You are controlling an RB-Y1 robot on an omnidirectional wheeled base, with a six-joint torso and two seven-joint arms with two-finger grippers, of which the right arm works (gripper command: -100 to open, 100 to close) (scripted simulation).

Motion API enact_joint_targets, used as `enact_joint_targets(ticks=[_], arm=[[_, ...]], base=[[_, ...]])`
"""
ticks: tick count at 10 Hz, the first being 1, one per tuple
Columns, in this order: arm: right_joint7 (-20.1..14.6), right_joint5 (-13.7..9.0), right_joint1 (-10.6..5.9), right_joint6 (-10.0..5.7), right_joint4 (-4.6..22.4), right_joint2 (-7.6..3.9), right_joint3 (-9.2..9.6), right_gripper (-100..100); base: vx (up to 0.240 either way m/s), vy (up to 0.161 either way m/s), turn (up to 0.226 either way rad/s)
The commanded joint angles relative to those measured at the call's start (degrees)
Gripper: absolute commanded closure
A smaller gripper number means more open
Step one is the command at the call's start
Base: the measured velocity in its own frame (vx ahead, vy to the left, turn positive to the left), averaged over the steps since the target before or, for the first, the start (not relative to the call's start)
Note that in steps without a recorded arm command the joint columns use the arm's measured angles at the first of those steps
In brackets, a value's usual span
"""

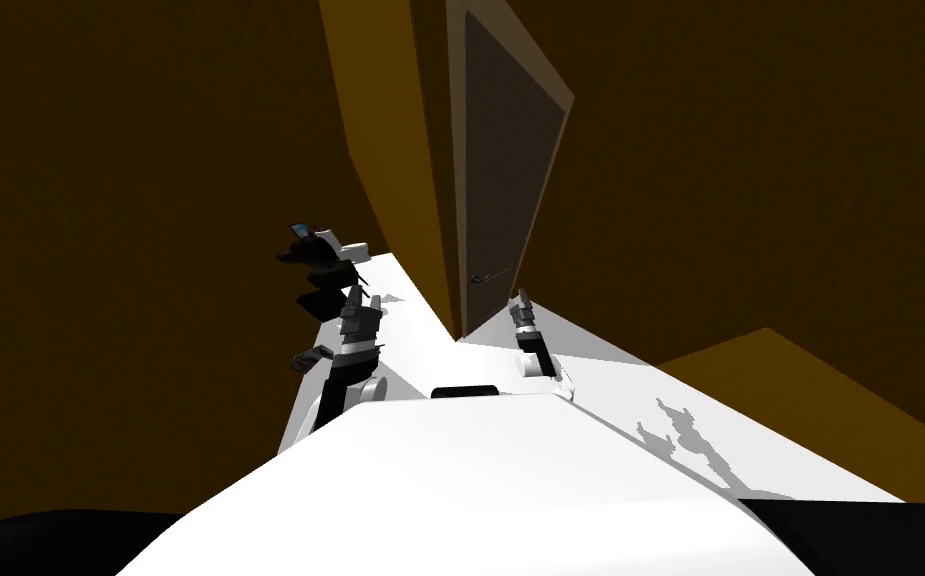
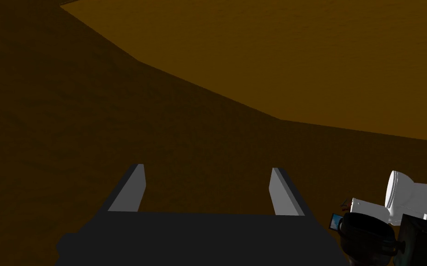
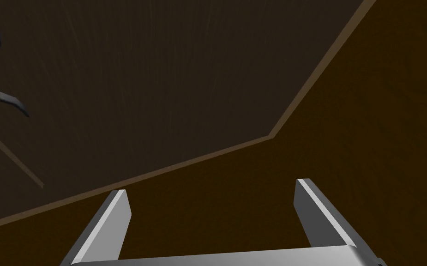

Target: Pull the door open

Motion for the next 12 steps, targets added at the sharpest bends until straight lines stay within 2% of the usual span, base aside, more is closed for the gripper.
enact_joint_targets(ticks=[1, 3, 4, 5, 8, 9, 11, 12], arm=[[-0.4, -0.1, -0.64, -0.69, 2.5, -0.73, 0.17, -100], [-0.9, -0.1, -2.19, -1.47, 6.4, -1.56, 0.54, -100], [-1.1, -0.1, -2.97, -1.87, 7.9, -1.98, 0.73, -100], [-1.1, -0.1, -2.97, -1.87, 8.5, -1.98, 0.73, -100], [-1.8, -0.1, -5.3, -3.04, 13.9, -3.19, 1.3, -100], [-1.8, -0.1, -5.3, -3.04, 14.5, -3.19, 1.3, -100], [-2.2, -0.1, -6.83, -3.82, 17.8, -3.99, 1.67, -100], [-2.2, -0.1, -6.83, -3.82, 18.4, -3.99, 1.67, -100]], base=[[0.041, -0.05, 0.108], [0.06, -0.083, 0.206], [0.057, -0.098, 0.204], [0.043, -0.066, 0.053], [0.048, -0.084, 0.18], [0.035, -0.065, 0.054], [0.037, -0.072, 0.148], [0.03, -0.066, 0.075]])
